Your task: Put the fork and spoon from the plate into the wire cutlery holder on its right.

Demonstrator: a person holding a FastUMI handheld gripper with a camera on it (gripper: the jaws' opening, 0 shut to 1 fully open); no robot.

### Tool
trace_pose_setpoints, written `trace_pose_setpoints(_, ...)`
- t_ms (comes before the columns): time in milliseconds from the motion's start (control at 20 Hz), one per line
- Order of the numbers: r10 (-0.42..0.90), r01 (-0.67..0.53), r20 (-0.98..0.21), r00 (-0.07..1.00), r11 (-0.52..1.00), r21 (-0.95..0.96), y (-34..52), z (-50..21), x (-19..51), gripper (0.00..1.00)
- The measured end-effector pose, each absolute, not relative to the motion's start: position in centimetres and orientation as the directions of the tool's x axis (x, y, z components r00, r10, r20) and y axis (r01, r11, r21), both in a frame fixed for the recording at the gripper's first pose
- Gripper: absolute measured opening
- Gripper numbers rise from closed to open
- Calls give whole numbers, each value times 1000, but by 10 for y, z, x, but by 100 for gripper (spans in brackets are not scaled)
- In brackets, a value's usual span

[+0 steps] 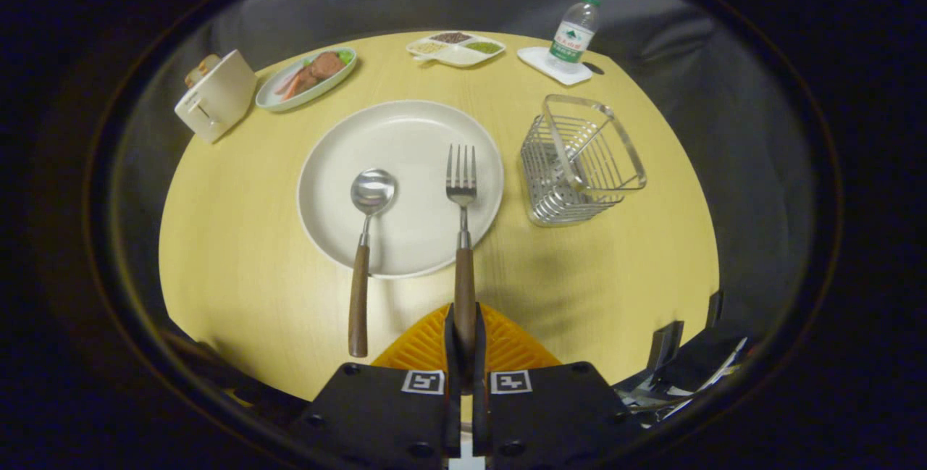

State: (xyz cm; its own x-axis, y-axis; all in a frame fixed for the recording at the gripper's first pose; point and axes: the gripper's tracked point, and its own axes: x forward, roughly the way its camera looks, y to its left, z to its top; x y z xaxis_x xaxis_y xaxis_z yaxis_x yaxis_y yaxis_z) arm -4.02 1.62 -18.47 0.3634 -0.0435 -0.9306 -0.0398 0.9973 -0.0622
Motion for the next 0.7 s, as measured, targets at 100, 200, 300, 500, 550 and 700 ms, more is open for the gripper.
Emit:
trace_pose_setpoints(100, -38, -5, -916, 399, 999, -43, 10, -166, -36, 9)
trace_pose_setpoints(200, -43, 24, -898, 438, 999, -36, 1, -144, -30, 9)
trace_pose_setpoints(300, -53, 49, -889, 454, 998, -35, -11, -127, -26, 9)
trace_pose_setpoints(500, -112, 136, -908, 405, 989, -61, -48, -124, -21, 9)
trace_pose_setpoints(550, -116, 149, -918, 380, 987, -63, -53, -128, -21, 9)
trace_pose_setpoints(700, -133, 129, -945, 298, 987, -98, -62, -143, -21, 9)
